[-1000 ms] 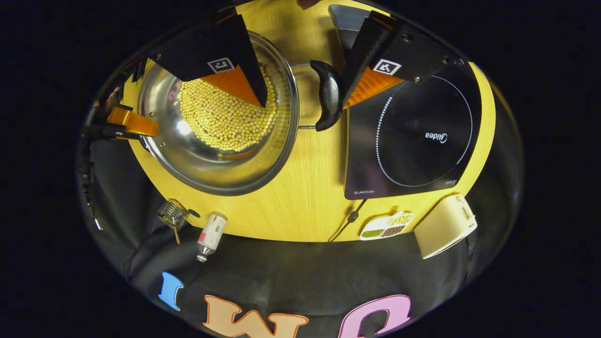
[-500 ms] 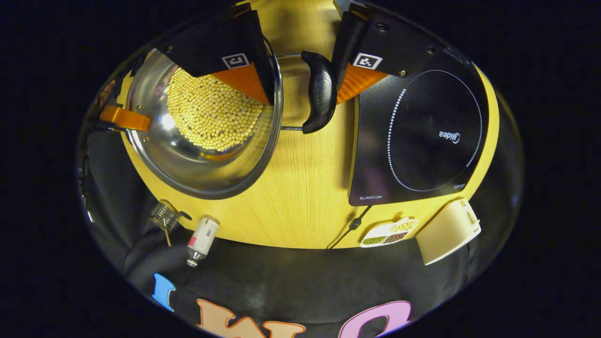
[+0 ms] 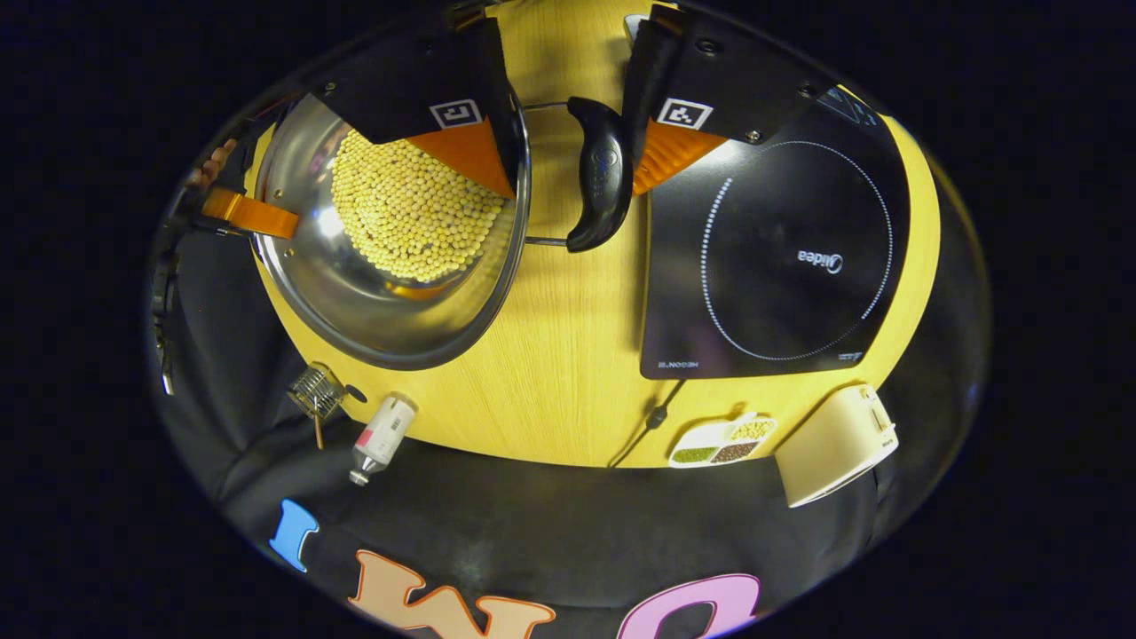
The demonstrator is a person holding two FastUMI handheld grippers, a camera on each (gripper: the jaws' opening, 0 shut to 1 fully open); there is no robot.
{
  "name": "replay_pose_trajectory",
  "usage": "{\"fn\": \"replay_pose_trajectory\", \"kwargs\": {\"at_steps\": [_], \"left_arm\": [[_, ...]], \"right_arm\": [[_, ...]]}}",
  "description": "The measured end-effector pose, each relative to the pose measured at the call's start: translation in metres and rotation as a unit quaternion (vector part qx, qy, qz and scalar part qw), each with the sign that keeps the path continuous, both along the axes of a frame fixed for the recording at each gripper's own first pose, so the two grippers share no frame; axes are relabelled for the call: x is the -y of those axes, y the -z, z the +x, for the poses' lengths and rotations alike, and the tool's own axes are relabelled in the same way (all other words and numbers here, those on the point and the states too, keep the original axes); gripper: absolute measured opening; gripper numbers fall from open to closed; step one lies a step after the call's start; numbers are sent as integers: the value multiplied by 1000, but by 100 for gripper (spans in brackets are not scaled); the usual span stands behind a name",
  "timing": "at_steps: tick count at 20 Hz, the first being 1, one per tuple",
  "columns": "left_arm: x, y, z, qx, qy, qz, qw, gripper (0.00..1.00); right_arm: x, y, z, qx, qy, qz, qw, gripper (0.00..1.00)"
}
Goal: First push the handle of the pot to place it horizontally, then grasp the pot with both hands and set it on the induction cooktop.
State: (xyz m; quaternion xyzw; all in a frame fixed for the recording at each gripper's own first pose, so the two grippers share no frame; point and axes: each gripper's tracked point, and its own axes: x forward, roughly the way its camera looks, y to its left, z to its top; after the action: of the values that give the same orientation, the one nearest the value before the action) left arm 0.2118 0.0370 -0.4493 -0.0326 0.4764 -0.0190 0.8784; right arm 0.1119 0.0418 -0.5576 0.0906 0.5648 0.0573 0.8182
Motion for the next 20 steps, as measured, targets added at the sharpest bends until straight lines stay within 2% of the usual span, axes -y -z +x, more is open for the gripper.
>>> {"fn": "replay_pose_trajectory", "kwargs": {"at_steps": [4,5,10,17,19,20], "left_arm": [[-25,-25,3,20,-5,16,1000,60],[-35,-29,1,21,-10,18,1000,57],[-84,-38,-3,27,-29,14,999,57],[-171,-46,7,29,-17,1,999,59],[-197,-46,13,33,-14,-2,999,55],[-210,-45,15,33,-12,-3,999,57]], "right_arm": [[-22,1,18,9,-7,20,1000,41],[-31,-3,17,11,-10,23,1000,41],[-83,-15,21,17,-32,25,999,40],[-169,-28,12,13,-25,9,1000,41],[-197,-30,14,16,-24,5,1000,41],[-210,-30,13,17,-25,1,1000,46]]}}
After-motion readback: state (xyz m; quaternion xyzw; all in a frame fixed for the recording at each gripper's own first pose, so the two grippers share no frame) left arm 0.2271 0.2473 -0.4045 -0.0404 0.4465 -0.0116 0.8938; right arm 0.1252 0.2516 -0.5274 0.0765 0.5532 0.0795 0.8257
